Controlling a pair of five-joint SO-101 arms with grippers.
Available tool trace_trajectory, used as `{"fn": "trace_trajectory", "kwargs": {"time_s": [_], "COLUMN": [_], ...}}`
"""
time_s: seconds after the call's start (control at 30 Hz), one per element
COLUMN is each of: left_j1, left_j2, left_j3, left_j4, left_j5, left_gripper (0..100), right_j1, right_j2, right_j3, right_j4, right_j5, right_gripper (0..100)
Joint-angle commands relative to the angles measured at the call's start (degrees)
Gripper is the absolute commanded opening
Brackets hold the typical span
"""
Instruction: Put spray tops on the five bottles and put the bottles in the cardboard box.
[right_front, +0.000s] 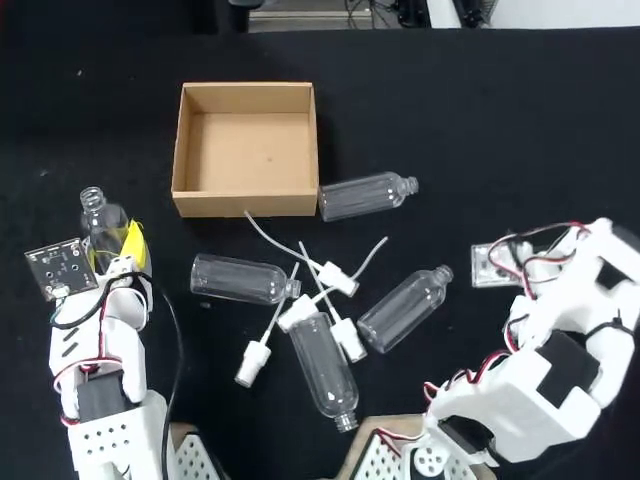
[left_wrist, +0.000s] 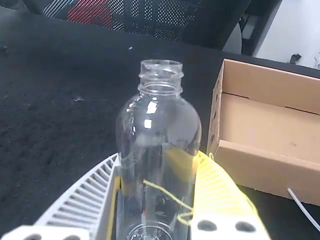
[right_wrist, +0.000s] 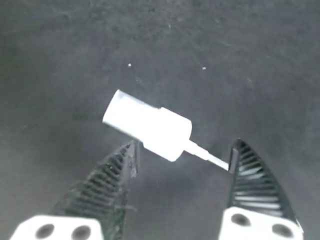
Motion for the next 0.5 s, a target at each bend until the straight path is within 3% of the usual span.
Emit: {"fn": "trace_trajectory", "kwargs": {"time_s": [0.0,0.2,0.37,0.47], "left_j1": [0.4,0.4,0.4,0.4], "left_j2": [-0.5,-0.5,-0.5,-0.5], "left_j3": [1.2,1.2,1.2,1.2], "left_j4": [0.0,0.0,0.0,0.0], "left_j5": [0.4,0.4,0.4,0.4], "left_gripper": [3,3,3,3], "right_j1": [0.7,-0.4,-1.4,-1.0], "right_j2": [-0.7,-0.8,-0.8,-0.8], "right_j3": [3.0,7.3,4.8,2.2], "right_j4": [-6.9,-9.0,-10.5,-10.5], "right_j5": [0.6,-1.1,-16.4,-30.9], "right_gripper": [26.8,25.8,0.2,5.2]}}
